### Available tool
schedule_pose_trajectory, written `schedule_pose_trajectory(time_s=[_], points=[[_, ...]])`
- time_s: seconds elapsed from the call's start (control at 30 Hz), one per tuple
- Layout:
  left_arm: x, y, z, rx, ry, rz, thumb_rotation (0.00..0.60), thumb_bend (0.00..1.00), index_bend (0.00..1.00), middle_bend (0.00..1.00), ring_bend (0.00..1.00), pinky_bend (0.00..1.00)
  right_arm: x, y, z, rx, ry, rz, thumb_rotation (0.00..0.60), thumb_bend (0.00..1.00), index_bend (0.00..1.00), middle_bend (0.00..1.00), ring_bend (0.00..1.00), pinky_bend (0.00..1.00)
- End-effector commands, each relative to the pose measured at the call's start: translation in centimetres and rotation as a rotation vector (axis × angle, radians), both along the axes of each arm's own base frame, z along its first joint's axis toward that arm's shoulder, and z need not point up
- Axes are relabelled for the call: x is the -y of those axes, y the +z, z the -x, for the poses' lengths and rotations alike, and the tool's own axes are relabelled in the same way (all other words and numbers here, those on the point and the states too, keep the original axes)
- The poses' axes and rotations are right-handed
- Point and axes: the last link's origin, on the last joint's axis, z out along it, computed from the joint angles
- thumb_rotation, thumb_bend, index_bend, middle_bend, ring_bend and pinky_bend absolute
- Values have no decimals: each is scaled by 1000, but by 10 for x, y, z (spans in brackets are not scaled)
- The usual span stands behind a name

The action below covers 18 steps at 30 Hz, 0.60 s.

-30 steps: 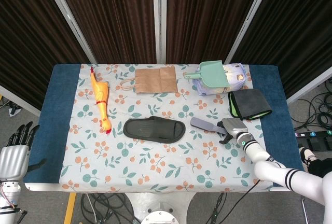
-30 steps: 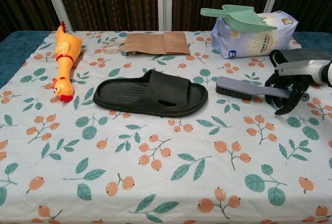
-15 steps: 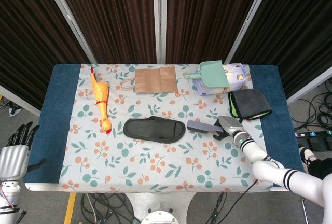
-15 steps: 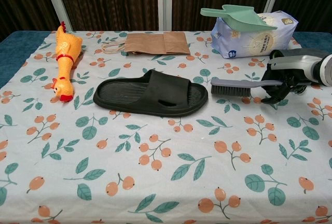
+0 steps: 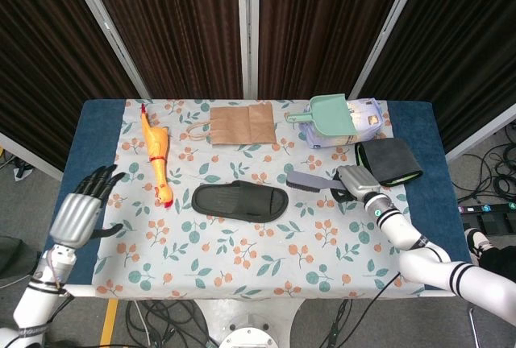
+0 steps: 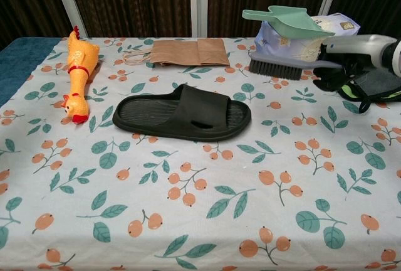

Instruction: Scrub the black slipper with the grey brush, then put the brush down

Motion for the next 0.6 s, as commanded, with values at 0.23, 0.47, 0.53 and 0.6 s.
schedule_pose_trajectory(time_s=[0.23, 0.47, 0.53, 0.6], points=[[-69, -71, -90, 119, -125, 331, 600, 30, 154, 157, 48, 187, 4, 52, -26, -3, 97, 49, 600, 510, 1000, 985, 1000, 1000], [-100, -123, -107, 53, -98, 419, 600, 30, 140, 150, 48, 187, -1, 33, -34, -34, 119, -18, 600, 511, 1000, 986, 1000, 1000], [-105, -133, -109, 54, -81, 440, 600, 30, 137, 149, 48, 187, 0, 26, -38, -37, 128, -29, 600, 511, 1000, 986, 1000, 1000], [-108, -141, -110, 46, -70, 460, 600, 30, 137, 148, 48, 187, 1, 21, -42, -40, 143, -25, 600, 511, 1000, 986, 1000, 1000]])
